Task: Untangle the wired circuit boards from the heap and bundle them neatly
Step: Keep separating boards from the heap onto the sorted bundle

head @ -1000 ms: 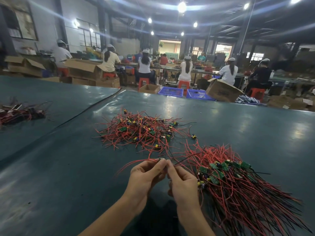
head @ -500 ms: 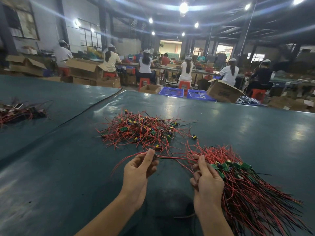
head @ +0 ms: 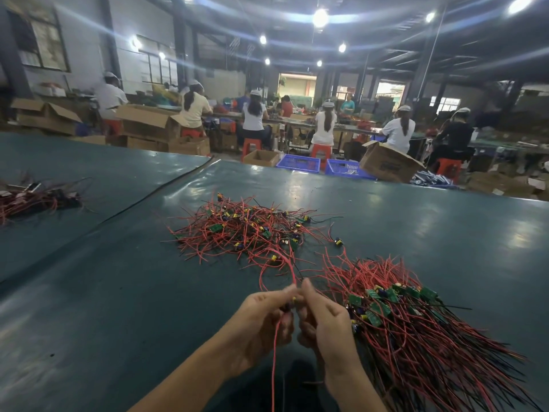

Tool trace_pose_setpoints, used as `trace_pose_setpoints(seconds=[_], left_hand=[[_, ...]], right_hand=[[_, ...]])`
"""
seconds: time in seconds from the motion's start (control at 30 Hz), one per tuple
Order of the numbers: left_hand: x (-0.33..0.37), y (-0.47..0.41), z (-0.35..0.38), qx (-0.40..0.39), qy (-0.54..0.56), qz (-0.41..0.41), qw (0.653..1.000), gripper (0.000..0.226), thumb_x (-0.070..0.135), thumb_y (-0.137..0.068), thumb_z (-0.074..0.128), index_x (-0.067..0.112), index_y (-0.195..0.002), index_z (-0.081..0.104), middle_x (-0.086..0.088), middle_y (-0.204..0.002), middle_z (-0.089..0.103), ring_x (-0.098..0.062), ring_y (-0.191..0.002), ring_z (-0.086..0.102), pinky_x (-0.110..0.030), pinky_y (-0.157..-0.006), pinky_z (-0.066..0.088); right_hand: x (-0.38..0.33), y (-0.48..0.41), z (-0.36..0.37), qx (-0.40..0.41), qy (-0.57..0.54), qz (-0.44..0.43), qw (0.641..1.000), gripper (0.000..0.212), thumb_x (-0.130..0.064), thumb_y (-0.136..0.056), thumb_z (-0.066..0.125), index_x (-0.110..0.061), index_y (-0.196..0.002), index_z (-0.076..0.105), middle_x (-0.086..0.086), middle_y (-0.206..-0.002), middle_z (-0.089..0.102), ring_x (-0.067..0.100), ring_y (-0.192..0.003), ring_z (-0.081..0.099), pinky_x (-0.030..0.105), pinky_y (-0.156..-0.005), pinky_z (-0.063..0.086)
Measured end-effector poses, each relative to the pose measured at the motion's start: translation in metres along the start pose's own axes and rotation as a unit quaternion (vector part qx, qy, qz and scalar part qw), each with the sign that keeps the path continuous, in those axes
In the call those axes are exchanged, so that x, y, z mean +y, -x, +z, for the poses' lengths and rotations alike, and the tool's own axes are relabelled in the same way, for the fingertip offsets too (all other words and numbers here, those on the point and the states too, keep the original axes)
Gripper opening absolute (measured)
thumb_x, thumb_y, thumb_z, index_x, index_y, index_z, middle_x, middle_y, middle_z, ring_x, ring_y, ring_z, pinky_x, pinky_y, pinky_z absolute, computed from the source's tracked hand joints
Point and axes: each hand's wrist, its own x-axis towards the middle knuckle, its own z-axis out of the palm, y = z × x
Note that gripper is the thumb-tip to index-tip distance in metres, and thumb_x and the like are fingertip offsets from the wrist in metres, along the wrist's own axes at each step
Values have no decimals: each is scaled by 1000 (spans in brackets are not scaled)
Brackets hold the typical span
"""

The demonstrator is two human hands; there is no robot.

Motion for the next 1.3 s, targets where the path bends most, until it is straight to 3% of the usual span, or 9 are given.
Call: trace_pose_setpoints(seconds=[0.07, 0.17, 0.43, 0.63, 0.8, 0.93, 1.03, 1.17, 1.3], left_hand=[[-4, 1, 0, -15, -37, -2, 999, 41, 45, -67, 84, 8, -79, 71, -5, -56, 54, -14, -50, 51, -29, -62, 45], [-1, 3, -3, -16, -89, 7, 996, 32, 42, -72, 80, 11, -75, 71, -2, -55, 54, -11, -47, 49, -22, -53, 43], [5, 7, 2, 20, -153, 11, 988, 26, 33, -76, 69, 6, -76, 69, -4, -47, 51, -11, -39, 44, -20, -45, 37], [8, 12, 11, -86, -225, 21, 970, 25, 29, -90, 64, 13, -73, 71, 1, -46, 55, -8, -40, 50, -15, -47, 39], [9, 14, 11, -92, -215, 15, 972, 29, 40, -88, 63, 17, -74, 74, 1, -47, 57, -7, -42, 51, -17, -50, 40], [6, 9, 8, -12, -178, 14, 984, 35, 45, -81, 62, 13, -79, 76, -1, -49, 57, -6, -43, 51, -16, -48, 40], [6, 8, 7, -6, -163, 16, 987, 35, 42, -82, 62, 9, -85, 74, -1, -50, 57, -5, -43, 50, -13, -46, 39], [5, 9, 7, -13, -173, 9, 985, 32, 41, -82, 63, 11, -84, 75, -1, -49, 56, -6, -42, 48, -16, -48, 39], [6, 8, 10, -36, -198, -3, 979, 31, 44, -81, 64, 16, -76, 75, 2, -45, 53, -7, -41, 46, -21, -50, 37]], right_hand=[[2, 1, 4, -6, 16, -13, 1000, 30, -43, -74, 63, -19, -73, 81, 4, -61, 70, 9, -53, 65, 19, -50, 50], [2, -1, 4, 22, 30, -38, 999, 29, -37, -81, 61, -19, -68, 80, 5, -63, 72, 9, -56, 67, 18, -54, 52], [4, -5, 1, 55, 31, 3, 998, 32, -21, -93, 62, -17, -64, 77, 2, -52, 60, 5, -43, 51, 16, -41, 40], [-7, -20, -22, 170, -99, 31, 980, 25, -18, -98, 56, -4, -81, 67, -6, -39, 30, 4, -31, 19, 14, -32, 19], [-10, -23, -30, 197, -123, 1, 973, 24, -22, -97, 58, -4, -86, 67, -10, -41, 38, 2, -32, 22, 15, -32, 19], [-2, -15, -18, 114, -17, 24, 993, 33, -38, -89, 65, -10, -78, 78, -10, -45, 37, 4, -37, 29, 20, -38, 25], [5, -8, -3, 52, 29, 22, 998, 30, -22, -89, 67, -10, -64, 77, -2, -48, 61, 2, -37, 49, 14, -38, 37], [2, -7, -2, 88, 44, 2, 995, 28, -20, -88, 68, -18, -62, 78, 2, -57, 69, 7, -46, 57, 17, -41, 41], [-5, -12, -15, 158, -6, 0, 987, 24, -21, -88, 69, -14, -67, 78, -7, -43, 38, 3, -37, 31, 16, -36, 30]])
